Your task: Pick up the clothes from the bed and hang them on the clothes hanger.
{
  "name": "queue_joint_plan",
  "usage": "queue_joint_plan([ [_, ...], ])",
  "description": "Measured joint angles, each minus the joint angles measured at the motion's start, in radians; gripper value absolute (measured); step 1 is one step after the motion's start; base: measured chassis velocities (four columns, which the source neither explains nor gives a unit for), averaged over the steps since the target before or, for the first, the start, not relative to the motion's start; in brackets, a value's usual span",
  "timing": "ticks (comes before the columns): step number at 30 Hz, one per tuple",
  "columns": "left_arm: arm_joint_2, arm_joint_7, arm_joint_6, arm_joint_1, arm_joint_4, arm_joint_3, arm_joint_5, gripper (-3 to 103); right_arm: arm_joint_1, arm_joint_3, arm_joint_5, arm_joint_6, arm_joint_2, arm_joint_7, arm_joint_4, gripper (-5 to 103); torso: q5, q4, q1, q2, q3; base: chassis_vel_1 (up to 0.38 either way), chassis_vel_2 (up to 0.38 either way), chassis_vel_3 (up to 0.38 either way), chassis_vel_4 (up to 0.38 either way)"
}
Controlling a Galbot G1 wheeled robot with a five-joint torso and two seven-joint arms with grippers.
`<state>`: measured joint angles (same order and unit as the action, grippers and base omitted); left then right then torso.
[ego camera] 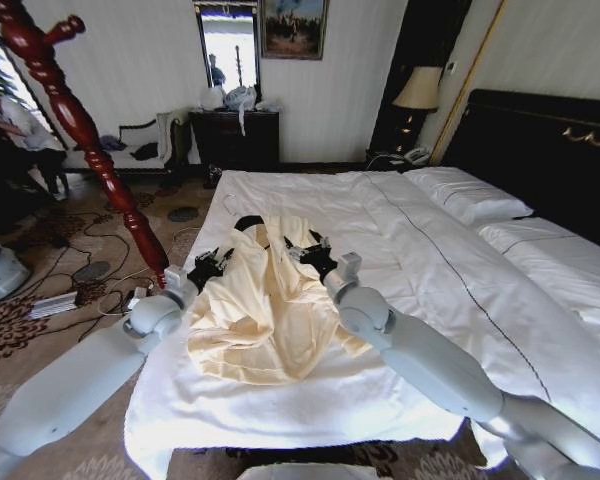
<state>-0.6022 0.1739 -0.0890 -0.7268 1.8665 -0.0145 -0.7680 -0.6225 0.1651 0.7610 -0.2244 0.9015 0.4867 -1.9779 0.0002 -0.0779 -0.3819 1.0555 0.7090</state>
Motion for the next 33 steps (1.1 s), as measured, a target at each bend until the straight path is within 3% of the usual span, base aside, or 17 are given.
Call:
queue_joint_plan([
  [9, 0.020, 0.033, 0.002, 0.033, 0.024, 0.039, 0.093, 23, -0.326, -0.295, -0.142, 0.032, -0.038, -0.034, -0.023, 100, 0.0000, -0.0004, 0.000, 0.000, 0.000, 0.000, 0.000, 0.000, 0.000],
  [20, 0.157, 0.138, -0.078, 0.002, 0.162, 0.110, -0.035, 23, -0.480, -0.423, -0.265, 0.078, -0.011, -0.013, 0.027, 100, 0.0001, 0.0002, 0.000, 0.000, 0.000, 0.000, 0.000, 0.000, 0.000],
  [26, 0.213, 0.140, -0.080, 0.000, 0.180, 0.142, -0.049, 23, -0.565, -0.475, -0.299, 0.117, 0.003, -0.037, 0.015, 100, -0.0001, -0.0001, 0.000, 0.000, 0.000, 0.000, 0.000, 0.000, 0.000],
  [33, 0.295, 0.112, -0.065, -0.023, 0.181, 0.259, -0.115, 23, -0.690, -0.549, -0.317, 0.124, 0.020, -0.063, -0.061, 100, -0.0004, -0.0001, 0.000, 0.000, 0.000, 0.000, 0.000, 0.000, 0.000],
])
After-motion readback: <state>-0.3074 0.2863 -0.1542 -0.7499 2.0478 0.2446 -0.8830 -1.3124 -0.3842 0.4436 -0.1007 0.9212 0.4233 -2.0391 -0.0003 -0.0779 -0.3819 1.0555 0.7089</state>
